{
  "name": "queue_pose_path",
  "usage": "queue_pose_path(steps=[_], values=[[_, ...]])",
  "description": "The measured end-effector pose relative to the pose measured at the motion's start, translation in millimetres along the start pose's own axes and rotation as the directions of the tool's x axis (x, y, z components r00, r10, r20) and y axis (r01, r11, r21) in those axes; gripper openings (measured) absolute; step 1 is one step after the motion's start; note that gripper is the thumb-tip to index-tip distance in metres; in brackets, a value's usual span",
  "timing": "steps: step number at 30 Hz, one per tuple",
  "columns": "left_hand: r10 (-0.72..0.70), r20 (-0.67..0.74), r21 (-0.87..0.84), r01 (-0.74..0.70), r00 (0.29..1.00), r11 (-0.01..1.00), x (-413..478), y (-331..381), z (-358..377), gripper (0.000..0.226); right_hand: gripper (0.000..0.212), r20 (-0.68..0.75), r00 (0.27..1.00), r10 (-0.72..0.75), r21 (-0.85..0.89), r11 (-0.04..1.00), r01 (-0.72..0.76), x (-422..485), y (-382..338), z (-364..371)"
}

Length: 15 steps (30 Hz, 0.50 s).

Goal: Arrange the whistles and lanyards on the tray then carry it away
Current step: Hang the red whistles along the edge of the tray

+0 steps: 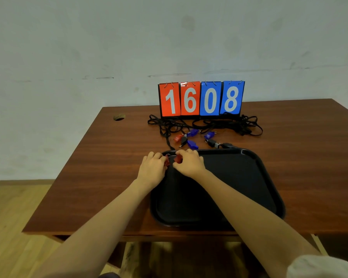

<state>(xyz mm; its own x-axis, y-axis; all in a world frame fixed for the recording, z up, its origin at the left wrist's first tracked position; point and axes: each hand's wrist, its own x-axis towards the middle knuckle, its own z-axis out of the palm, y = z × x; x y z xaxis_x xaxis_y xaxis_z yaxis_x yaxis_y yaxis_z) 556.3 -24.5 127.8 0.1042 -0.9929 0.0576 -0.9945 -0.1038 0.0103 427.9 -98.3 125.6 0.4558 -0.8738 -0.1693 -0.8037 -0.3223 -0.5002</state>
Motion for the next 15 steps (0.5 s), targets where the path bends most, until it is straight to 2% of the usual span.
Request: queue_pose_path(steps=[8,15], values=[[-0.003,-0.006,-0.024,0.002,1.0,1.0,0.8,3.5,1.3,0.041,0.053,0.084,0.995,-0.049,-0.062,0.997,0.054,-5.0,1.2,-7.5],[-0.017,0.004,-0.016,0.017,1.0,1.0,-1.0,4.8,1.2,0.042,0.059,0.095,0.993,-0.071,-0.072,0.994,0.078,-6.9,1.2,-7.1]])
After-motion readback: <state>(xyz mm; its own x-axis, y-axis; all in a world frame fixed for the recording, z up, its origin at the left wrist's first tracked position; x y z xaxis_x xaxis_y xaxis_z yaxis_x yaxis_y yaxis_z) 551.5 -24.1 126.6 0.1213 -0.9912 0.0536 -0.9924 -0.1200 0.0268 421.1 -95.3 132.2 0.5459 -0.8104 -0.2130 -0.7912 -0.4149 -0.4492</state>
